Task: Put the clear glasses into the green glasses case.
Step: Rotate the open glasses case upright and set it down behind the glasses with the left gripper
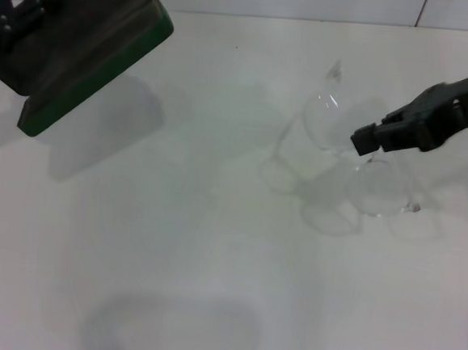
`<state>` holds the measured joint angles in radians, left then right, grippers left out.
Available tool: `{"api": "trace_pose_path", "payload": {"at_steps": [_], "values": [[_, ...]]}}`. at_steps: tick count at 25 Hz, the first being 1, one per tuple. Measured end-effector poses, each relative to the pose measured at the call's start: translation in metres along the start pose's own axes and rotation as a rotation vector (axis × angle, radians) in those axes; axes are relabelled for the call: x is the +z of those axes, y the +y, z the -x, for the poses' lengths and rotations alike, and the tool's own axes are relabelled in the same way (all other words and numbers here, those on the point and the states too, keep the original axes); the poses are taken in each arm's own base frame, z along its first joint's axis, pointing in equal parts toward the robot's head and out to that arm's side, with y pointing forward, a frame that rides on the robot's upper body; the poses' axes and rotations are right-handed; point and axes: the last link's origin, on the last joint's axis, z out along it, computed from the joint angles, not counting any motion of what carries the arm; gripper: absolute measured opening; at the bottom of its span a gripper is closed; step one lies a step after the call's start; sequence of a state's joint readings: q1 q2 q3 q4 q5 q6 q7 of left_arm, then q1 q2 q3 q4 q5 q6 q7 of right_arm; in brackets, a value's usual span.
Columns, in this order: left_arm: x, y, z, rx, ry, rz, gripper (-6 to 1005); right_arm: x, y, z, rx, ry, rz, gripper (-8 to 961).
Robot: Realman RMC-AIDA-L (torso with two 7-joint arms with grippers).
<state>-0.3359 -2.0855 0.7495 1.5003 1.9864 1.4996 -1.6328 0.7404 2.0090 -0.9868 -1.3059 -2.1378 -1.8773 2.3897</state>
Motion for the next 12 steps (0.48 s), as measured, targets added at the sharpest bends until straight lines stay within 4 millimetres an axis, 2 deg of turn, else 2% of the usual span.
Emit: {"api": "trace_pose_path", "payload": {"at_steps": [7, 12], "values": [[0.016, 0.003, 0.003, 0.012, 0.022, 0.042, 157, -0.048, 0.032, -0.031, -0.252, -0.278, 0.094, 61], [0.019, 0.003, 0.007, 0.043, 0.005, 0.046, 154, -0.085, 0.057, -0.051, -0.425, -0.493, 0.100, 61]]}}
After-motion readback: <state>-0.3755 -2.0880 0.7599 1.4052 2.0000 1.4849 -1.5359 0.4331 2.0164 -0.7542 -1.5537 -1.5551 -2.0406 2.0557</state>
